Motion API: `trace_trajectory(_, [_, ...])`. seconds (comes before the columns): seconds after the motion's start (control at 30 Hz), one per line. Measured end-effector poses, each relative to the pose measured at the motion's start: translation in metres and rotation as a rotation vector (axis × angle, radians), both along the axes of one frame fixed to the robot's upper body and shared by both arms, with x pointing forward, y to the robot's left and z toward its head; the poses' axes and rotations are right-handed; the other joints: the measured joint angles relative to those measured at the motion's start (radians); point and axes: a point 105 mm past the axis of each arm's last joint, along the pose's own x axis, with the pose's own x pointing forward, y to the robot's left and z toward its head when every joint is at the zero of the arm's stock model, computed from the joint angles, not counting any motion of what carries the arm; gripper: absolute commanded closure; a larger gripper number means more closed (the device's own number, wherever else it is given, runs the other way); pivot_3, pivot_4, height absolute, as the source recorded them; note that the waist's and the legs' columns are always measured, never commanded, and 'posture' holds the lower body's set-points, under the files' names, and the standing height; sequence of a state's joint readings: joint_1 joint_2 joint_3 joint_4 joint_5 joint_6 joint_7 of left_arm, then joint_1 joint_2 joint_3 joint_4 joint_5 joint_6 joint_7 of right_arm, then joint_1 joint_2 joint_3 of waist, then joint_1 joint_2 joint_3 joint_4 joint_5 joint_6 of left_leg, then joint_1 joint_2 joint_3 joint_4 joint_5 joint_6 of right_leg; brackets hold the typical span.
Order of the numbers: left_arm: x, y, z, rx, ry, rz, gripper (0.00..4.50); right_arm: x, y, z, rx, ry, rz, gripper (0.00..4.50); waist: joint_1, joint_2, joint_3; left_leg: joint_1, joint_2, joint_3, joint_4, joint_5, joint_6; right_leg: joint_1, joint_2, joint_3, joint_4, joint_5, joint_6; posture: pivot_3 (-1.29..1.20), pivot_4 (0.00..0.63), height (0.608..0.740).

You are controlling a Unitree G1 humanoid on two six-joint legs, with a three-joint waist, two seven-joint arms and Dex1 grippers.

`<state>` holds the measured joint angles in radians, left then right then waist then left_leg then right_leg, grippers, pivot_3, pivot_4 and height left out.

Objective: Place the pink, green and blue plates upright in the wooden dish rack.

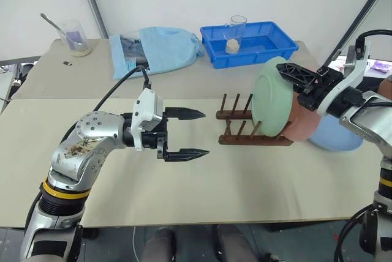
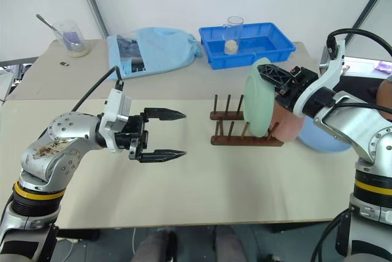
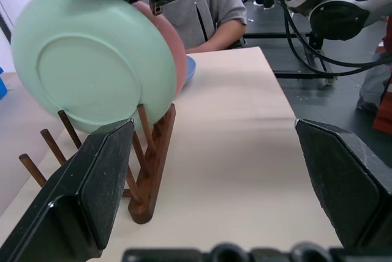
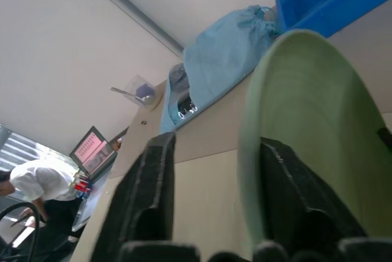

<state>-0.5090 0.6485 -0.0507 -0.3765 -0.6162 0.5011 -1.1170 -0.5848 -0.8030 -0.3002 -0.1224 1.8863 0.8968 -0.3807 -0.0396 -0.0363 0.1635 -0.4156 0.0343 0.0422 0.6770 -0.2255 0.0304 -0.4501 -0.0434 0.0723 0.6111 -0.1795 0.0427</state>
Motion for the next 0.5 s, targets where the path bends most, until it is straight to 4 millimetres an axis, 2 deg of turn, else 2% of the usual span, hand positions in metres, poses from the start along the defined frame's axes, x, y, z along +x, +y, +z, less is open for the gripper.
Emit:
trace_trajectory(0.13, [0.0, -0.001, 0.0, -0.004, 0.001, 0.0, 0.0, -0.001, 0.002, 0.017, -0.08, -0.088, 0.01, 0.03, -0.001, 0.0, 0.0, 0.0, 0.0, 0.0, 0.0, 0.0, 0.0, 0.0, 0.0, 0.0, 0.0, 0.0, 0.0, 0.0, 0.15, 0.74])
trace_trajectory(0.27, [0.0, -0.001, 0.0, -0.008, 0.001, 0.001, 0.0, -0.006, 0.0, 0.034, -0.327, -0.217, 0.008, 0.03, 0.003, 0.001, 0.0, 0.0, 0.0, 0.0, 0.0, 0.0, 0.0, 0.0, 0.0, -0.001, 0.0, -0.001, -0.001, 0.0, 0.15, 0.74])
trace_trajectory(0.4, [0.0, -0.002, 0.0, -0.011, 0.005, -0.002, 0.0, -0.007, -0.01, 0.036, -0.588, -0.29, 0.004, 0.03, 0.007, 0.001, 0.0, 0.0, 0.0, 0.001, 0.0, 0.0, 0.0, -0.001, 0.0, 0.0, -0.001, -0.003, -0.004, 0.0, 0.15, 0.74])
trace_trajectory(0.5, [-0.001, -0.003, 0.0, -0.01, 0.025, -0.015, 0.0, -0.02, -0.022, 0.044, -0.768, -0.367, 0.032, 0.03, 0.018, 0.001, 0.0, 0.0, 0.0, 0.001, 0.0, 0.0, 0.0, -0.002, 0.0, 0.0, 0.0, -0.004, -0.004, 0.0, 0.15, 0.74])
